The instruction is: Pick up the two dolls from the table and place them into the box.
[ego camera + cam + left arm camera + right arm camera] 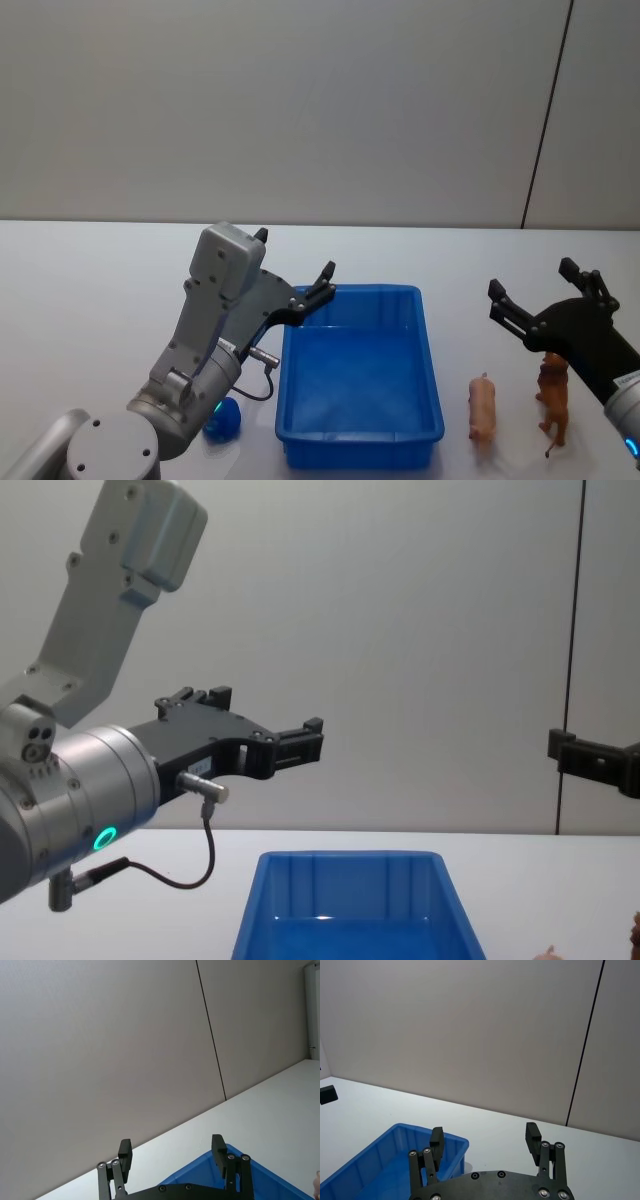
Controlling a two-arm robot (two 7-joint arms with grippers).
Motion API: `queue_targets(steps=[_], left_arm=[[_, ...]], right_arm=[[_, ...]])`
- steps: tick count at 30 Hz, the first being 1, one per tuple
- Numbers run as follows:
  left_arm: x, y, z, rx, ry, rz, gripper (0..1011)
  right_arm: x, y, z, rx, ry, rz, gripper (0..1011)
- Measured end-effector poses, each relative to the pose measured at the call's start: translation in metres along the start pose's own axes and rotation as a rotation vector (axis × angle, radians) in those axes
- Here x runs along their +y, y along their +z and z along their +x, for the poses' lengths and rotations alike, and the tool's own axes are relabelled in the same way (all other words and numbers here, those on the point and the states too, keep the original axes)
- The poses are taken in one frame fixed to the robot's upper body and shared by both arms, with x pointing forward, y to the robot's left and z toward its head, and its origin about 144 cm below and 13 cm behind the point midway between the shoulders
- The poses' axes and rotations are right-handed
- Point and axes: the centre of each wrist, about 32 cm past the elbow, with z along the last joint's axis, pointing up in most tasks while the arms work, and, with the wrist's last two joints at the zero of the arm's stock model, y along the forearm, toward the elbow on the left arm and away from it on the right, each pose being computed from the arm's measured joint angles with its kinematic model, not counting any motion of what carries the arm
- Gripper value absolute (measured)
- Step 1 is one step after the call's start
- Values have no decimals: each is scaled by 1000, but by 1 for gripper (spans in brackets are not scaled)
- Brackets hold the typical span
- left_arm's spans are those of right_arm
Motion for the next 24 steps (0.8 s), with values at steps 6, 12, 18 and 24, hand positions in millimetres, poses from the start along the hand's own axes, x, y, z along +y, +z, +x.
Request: queue_targets(steps=[6, 12, 18, 24], left_arm=[[0, 0, 0, 0, 0, 0, 1002], [0, 0, 0, 0, 0, 0, 1002], [0, 0, 0, 0, 0, 0, 1002], [0, 0, 0, 0, 0, 0, 1001]], right_arm=[[0, 0, 0, 0, 0, 0, 1001], [0, 0, 0, 0, 0, 0, 1001], [0, 0, 0, 0, 0, 0, 1001], [0, 0, 0, 0, 0, 0, 1001]])
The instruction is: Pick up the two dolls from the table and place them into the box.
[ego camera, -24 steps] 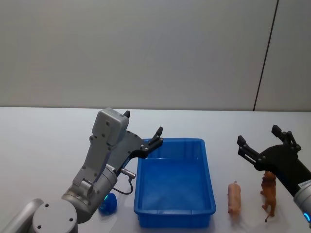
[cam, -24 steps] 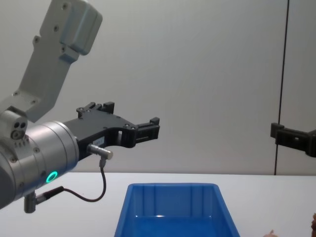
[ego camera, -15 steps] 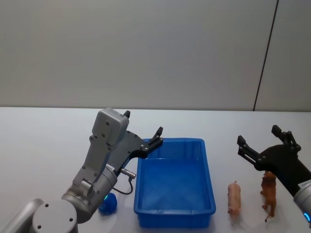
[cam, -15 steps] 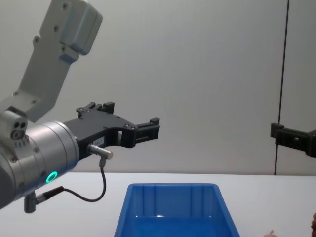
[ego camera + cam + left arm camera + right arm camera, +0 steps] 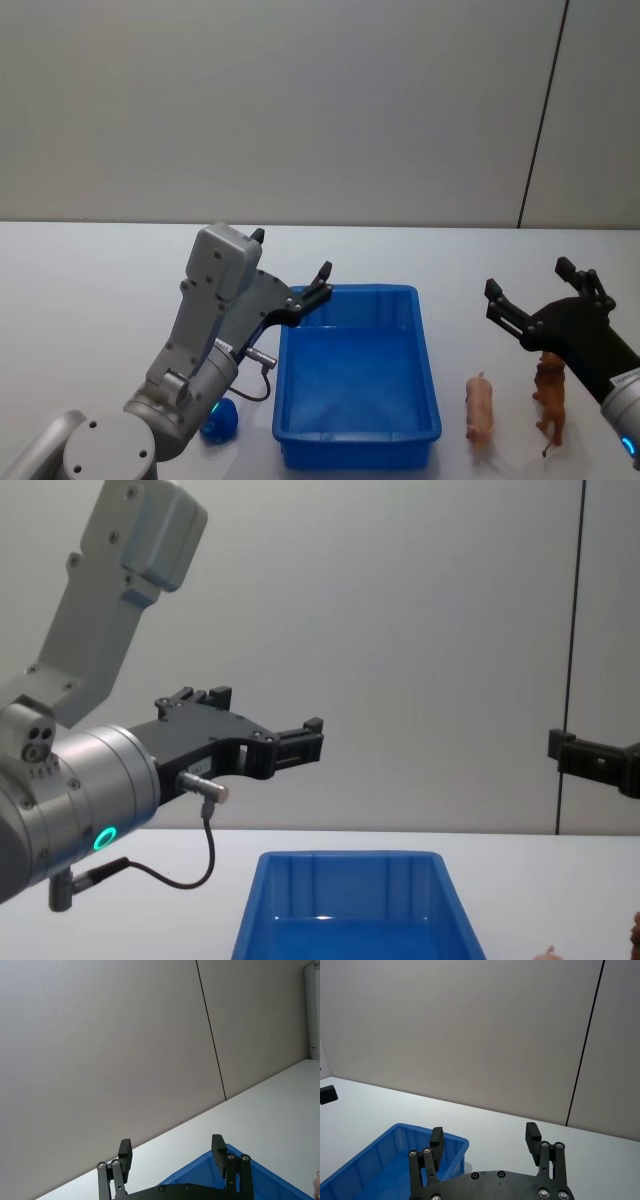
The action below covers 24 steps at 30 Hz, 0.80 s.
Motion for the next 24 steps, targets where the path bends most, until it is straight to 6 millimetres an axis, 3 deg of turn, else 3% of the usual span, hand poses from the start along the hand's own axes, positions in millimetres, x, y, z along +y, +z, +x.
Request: queue_targets(steps=[24], left_arm=[[0, 0, 0, 0, 0, 0, 1001]], right_arm=[[-4, -15, 20, -40, -55, -206, 1001]])
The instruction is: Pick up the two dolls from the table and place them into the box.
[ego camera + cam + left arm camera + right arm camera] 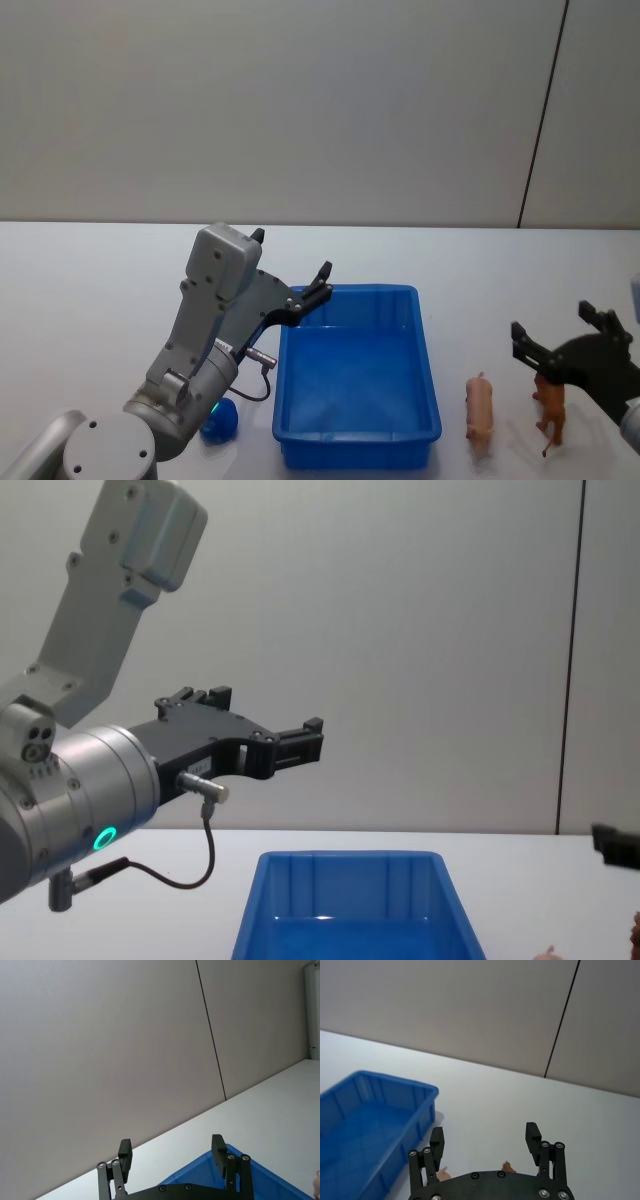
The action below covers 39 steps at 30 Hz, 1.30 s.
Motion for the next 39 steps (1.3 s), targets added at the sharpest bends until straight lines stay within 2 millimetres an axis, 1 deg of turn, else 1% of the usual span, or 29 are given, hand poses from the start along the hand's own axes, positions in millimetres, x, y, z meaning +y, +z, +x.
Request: queue_targets(steps=[13, 27, 28, 29, 30, 32, 33, 34, 35, 37, 39], left_arm=[[0, 0, 0, 0, 0, 0, 1002], [0, 0, 0, 0, 0, 0, 1002], [0, 0, 0, 0, 0, 0, 1002], [0, 0, 0, 0, 0, 0, 1002], [0, 0, 0, 0, 0, 0, 1002], [0, 0, 0, 0, 0, 0, 1002], [0, 0, 0, 0, 0, 0, 1002], [0, 0, 0, 0, 0, 0, 1002], [0, 0, 0, 0, 0, 0, 1002], [0, 0, 0, 0, 0, 0, 1001], [0, 0, 0, 0, 0, 0, 1001]], right_arm=[[3, -19, 12, -13, -16, -158, 1001], [8, -36, 19, 15, 5, -294, 998], [8, -37, 20, 17, 6, -299, 986], [8, -38, 20, 22, 10, -310, 949], [8, -38, 20, 22, 10, -310, 949], [9, -40, 21, 31, 14, -324, 891], [10, -41, 21, 37, 16, -332, 878], [10, -41, 22, 41, 18, -335, 831], [10, -42, 22, 44, 19, -339, 831], [11, -42, 22, 51, 22, -346, 755], [11, -43, 23, 58, 25, -351, 716]])
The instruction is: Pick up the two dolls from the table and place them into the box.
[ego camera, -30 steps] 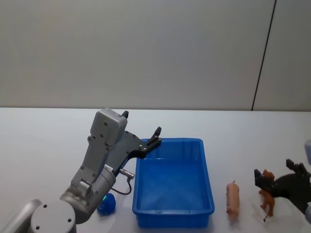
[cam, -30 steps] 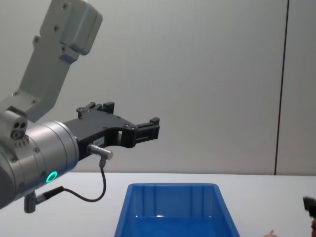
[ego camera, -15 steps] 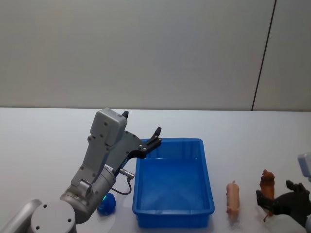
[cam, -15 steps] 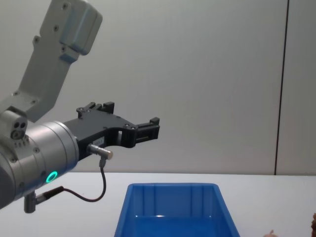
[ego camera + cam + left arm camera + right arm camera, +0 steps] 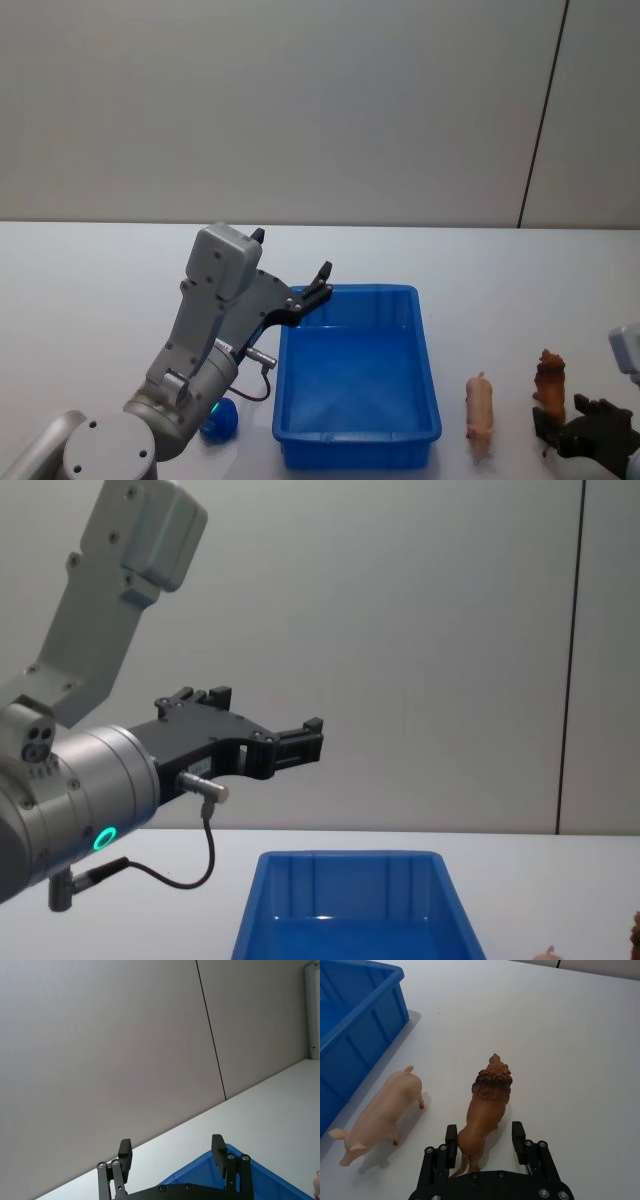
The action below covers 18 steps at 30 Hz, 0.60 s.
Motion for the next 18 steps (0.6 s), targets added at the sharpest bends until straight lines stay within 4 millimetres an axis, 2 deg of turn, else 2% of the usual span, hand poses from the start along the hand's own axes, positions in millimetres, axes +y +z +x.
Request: queue_targets(steps=[2, 9, 10, 12, 18], left_arm=[[0, 0, 0, 0, 0, 0, 1002], [0, 0, 0, 0, 0, 0, 1002], [0, 0, 0, 0, 0, 0, 1002], [0, 0, 0, 0, 0, 0, 1002], [0, 0, 0, 0, 0, 0, 1001]], right_arm=[[0, 0, 0, 5, 2, -2, 616], [0, 2, 2, 14, 4, 7, 446], [0, 2, 2, 15, 4, 10, 378], [0, 3, 2, 15, 3, 16, 307], [0, 8, 3, 10, -4, 52, 279]])
